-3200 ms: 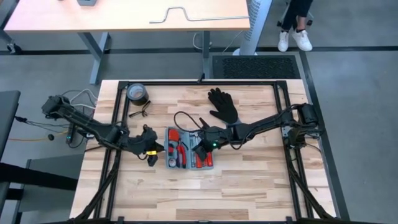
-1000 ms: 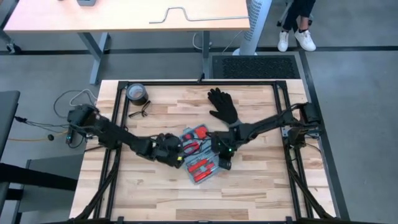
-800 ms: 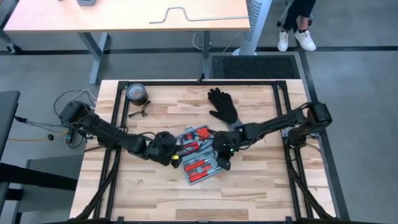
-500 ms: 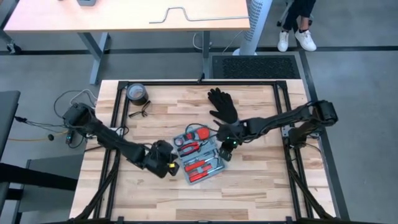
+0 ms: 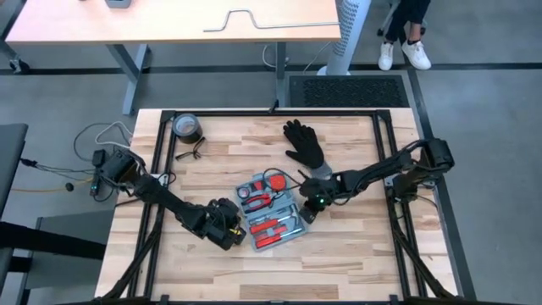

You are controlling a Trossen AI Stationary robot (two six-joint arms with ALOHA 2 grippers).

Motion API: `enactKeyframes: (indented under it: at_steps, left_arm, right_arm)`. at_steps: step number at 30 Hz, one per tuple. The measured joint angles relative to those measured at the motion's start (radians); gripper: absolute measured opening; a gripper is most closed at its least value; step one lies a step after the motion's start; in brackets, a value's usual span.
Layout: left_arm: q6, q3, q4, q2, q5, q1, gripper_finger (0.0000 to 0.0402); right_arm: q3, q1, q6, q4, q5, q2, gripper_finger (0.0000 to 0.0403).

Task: Prefit tool cases
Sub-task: Open the gray prefit tool case, then remove the orange measuring tool from the gray prefit tool case

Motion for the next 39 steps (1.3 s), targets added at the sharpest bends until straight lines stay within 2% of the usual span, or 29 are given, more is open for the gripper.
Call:
enactKeyframes:
  at_steps: [4,10,19,22,25,28,33,39]
  left_arm:
    - [0.067,0.0,0.0,-0.007,0.012,0.014,0.0]
    - [0.13,-0.001,0.021,-0.007,0.012,0.02,0.0]
    - [0.263,-0.002,0.036,-0.006,0.017,0.026,0.0]
    - [0.276,-0.002,0.03,-0.011,0.026,0.026,0.0]
    - [0.242,-0.002,0.001,-0.035,0.045,0.009,0.0]
    - [0.203,-0.003,-0.036,-0.111,0.046,-0.017,0.0]
    - [0.164,-0.003,-0.041,-0.286,0.018,-0.032,0.0]
    - [0.172,-0.001,0.014,-0.41,0.015,-0.024,0.0]
  right_arm:
    - [0.002,0.059,0.077,0.107,-0.003,0.037,0.0]
    - [0.002,0.13,0.158,0.133,0.03,0.036,0.0]
    - [0.031,0.178,0.197,0.256,0.054,0.038,0.0]
    - [0.038,0.179,0.201,0.226,0.063,0.032,0.0]
    - [0.036,0.19,0.192,0.176,0.133,0.002,0.0]
    - [0.039,0.182,0.086,0.18,0.169,-0.042,0.0004]
    - [0.053,0.109,-0.221,0.161,0.182,-0.084,0.0021]
    - [0.114,0.026,-0.752,0.158,0.042,-0.063,0.0093]
